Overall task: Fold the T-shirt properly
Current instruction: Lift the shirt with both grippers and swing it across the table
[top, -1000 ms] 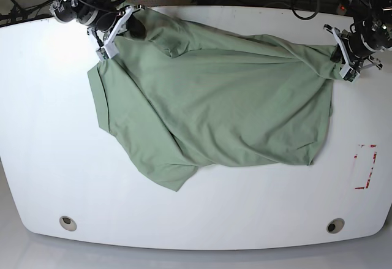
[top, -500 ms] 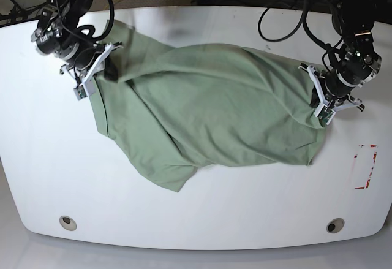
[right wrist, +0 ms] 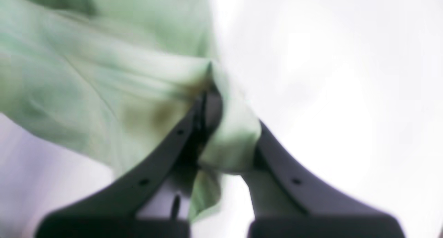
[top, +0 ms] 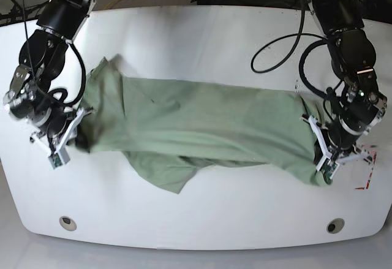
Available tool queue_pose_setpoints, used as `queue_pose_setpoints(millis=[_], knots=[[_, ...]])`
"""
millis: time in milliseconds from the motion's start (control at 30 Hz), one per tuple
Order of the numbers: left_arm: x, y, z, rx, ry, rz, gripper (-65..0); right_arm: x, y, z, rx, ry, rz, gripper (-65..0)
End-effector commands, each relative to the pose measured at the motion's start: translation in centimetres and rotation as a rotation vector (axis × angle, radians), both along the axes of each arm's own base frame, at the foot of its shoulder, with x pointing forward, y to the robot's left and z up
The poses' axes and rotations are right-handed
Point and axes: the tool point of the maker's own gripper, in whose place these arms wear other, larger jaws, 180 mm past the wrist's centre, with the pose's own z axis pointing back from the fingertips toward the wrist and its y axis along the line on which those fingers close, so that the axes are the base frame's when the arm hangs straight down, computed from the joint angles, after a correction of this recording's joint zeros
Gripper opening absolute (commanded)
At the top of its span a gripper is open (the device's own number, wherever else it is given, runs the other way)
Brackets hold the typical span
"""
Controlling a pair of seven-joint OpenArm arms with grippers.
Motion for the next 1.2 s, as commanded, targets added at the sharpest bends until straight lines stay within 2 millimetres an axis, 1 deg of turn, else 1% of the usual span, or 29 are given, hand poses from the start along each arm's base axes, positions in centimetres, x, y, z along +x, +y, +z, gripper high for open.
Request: queue_pose_setpoints(millis=[0,33,100,167,200,267,300,400,433,500,600,667,700,733,767,833,900,967,1033,1133,1167], knots=[[1.3,0.7,3.4,0.018,-0.08,0.022,-65.0,2.1,-1.6,2.8,-0.024,-0.06,-0.012,-65.0],[1.7,0.9,4.3,0.025,-0.096,0.03,-65.0,2.9,-1.6,3.5,-0.032,-0.069,-0.005,-65.0],[2.5,1.7,6.5,0.049,-0.133,0.046,-65.0,4.8,-1.4,5.6,-0.054,-0.099,0.022,-65.0],[3.1,1.8,8.3,0.057,-0.166,0.053,-65.0,6.3,-1.3,7.3,-0.063,-0.12,0.036,-65.0],[3.4,1.8,9.8,0.061,-0.195,0.058,-65.0,7.1,-1.3,8.3,-0.068,-0.134,0.042,-65.0],[3.7,2.0,11.8,0.07,-0.239,0.066,-65.0,8.2,-1.3,10.4,-0.078,-0.17,0.049,-65.0],[4.0,2.0,13.1,0.07,-0.268,0.069,-65.0,8.9,-1.5,11.8,-0.09,-0.188,0.053,-65.0],[4.5,2.0,16.1,0.069,-0.336,0.072,-65.0,10.8,-0.8,14.8,-0.109,-0.219,0.084,-65.0],[4.7,2.0,17.3,0.068,-0.363,0.073,-65.0,11.4,-0.8,16.3,-0.124,-0.237,0.091,-65.0],[4.8,2.0,19.2,0.066,-0.406,0.075,-65.0,12.2,-1.0,18.8,-0.134,-0.269,0.09,-65.0],[5.0,2.1,22.1,0.065,-0.472,0.078,-65.0,13.2,-0.6,22.7,-0.152,-0.328,0.098,-65.0],[4.8,2.8,23.9,0.084,-0.509,0.09,-65.0,13.8,-0.1,25.6,-0.176,-0.365,0.112,-65.0],[4.6,3.1,24.6,0.094,-0.523,0.095,-65.0,14.0,0.2,26.5,-0.185,-0.373,0.12,-65.0],[4.6,2.9,25.5,0.106,-0.539,0.085,-65.0,14.2,0.4,27.7,-0.193,-0.389,0.125,-65.0],[4.6,2.5,26.8,0.117,-0.563,0.063,-65.0,14.3,0.4,29.4,-0.2,-0.411,0.125,-65.0],[4.6,2.2,28.4,0.131,-0.587,0.024,-65.0,14.1,-0.2,31.6,-0.213,-0.439,0.111,-65.0],[4.2,2.7,29.7,0.143,-0.604,0.005,-65.0,14.1,-0.1,32.6,-0.231,-0.449,0.113,-65.0],[4.1,3.5,30.5,0.138,-0.604,-0.012,-65.0,14.2,0.2,32.1,-0.258,-0.429,0.125,-65.0],[4.0,3.6,31.1,0.133,-0.605,-0.043,-65.0,14.2,0.3,31.4,-0.283,-0.399,0.129,-65.0],[3.4,4.0,31.5,0.159,-0.597,-0.073,-65.0,14.0,0.2,31.0,-0.285,-0.374,0.13,-65.0],[3.2,3.8,31.4,0.172,-0.588,-0.088,-65.0,13.7,-0.4,31.1,-0.283,-0.37,0.125,-65.0]])
